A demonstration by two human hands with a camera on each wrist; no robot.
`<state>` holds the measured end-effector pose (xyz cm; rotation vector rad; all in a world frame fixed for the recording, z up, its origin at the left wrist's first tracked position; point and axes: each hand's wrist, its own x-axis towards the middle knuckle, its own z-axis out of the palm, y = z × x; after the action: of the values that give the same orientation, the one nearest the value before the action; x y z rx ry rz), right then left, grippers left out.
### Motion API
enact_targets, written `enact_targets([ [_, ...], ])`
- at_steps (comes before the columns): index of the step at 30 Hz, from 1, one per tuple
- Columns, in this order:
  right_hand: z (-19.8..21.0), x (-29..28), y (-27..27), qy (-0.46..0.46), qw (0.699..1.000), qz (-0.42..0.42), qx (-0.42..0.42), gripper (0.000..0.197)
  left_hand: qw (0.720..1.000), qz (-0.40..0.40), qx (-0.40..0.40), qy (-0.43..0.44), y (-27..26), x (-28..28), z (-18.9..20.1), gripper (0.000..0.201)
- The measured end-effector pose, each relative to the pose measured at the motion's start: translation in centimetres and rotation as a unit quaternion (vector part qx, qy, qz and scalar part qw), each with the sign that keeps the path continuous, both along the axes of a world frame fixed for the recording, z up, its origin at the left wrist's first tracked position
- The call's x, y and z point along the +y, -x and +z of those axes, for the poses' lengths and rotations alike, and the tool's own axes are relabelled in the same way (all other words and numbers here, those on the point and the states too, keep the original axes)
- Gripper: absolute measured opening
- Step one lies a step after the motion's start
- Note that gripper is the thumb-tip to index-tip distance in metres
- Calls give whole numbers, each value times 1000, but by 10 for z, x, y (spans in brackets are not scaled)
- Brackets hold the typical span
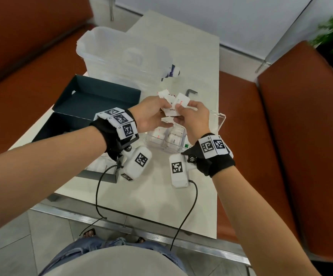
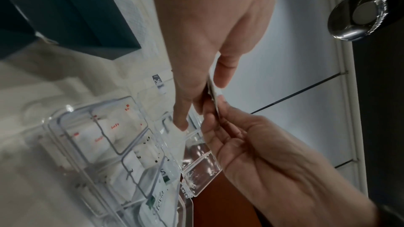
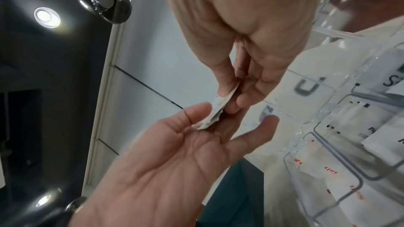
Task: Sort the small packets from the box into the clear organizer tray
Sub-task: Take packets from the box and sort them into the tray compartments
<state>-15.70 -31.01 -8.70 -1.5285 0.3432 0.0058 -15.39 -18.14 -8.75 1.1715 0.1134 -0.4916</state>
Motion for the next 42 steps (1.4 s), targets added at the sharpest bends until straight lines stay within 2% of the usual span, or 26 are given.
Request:
enact_targets([
  [3,2,2,-1,-27,999,29,1,27,1000,-2,-17,-22,-2,6,-4,27],
  [6,1,3,-2,6,998,56,-2,18,999,9,-28,-25,-4,11,-6,27],
  [9,2,1,-5,48,997,57,-2,11,999,36,-25,-8,-7,17,-6,25],
  [14,5,-3,-11,64,997,41,-23,4,997,73,-21,4,-11,25,-3,26],
  [18,10,-5,-16,89,991,86,-47,37,997,69,-21,-12,-14,26,-1,30],
  [19,11,-5,-16,109,987,104,-48,40,998,64,-24,-16,-14,26,-1,32],
  [24,13,-8,-25,187,974,119,-52,17,996,72,-31,-32,-14,28,-4,35],
  [28,7,-12,-36,216,971,94,-41,14,992,120,-23,-41,-17,38,-9,26],
  [31,-7,-5,-38,286,951,115,-33,14,989,136,-18,-45,-17,46,-13,29],
  [35,-28,13,-34,391,905,163,-26,15,989,139,-21,-36,-14,52,-15,28],
  [42,-48,24,-27,503,840,197,38,16,989,144,-20,-22,-9,59,-19,26],
])
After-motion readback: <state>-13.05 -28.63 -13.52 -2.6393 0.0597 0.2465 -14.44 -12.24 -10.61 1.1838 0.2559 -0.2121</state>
